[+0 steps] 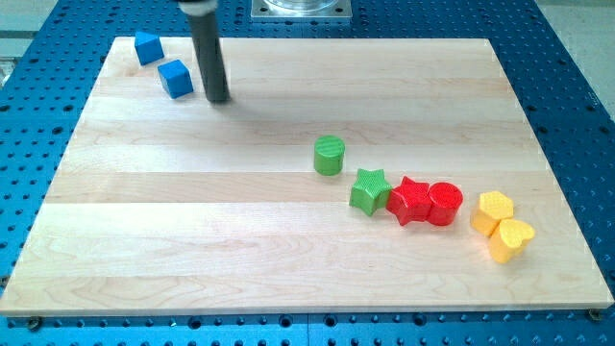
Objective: Push the blue cube into the blue triangle
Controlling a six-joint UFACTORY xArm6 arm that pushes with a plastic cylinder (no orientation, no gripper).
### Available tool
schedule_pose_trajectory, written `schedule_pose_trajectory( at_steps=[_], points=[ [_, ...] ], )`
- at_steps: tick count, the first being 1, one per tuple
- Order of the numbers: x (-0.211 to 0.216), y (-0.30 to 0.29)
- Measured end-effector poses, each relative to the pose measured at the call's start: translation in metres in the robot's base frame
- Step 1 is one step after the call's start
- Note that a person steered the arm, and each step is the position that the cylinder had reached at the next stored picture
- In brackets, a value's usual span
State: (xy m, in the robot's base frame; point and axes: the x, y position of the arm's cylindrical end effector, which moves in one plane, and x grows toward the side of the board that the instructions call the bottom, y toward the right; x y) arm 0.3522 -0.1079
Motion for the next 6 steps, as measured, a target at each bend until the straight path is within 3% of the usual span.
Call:
schedule_pose_trajectory(
  at_steps=[1,3,4,5,6],
  points=[
    [-0.002,-0.053],
    [-0.092,-0.086],
    [-0.042,-0.07],
    [0.007,0.042],
    [0.016,0.182]
  ],
)
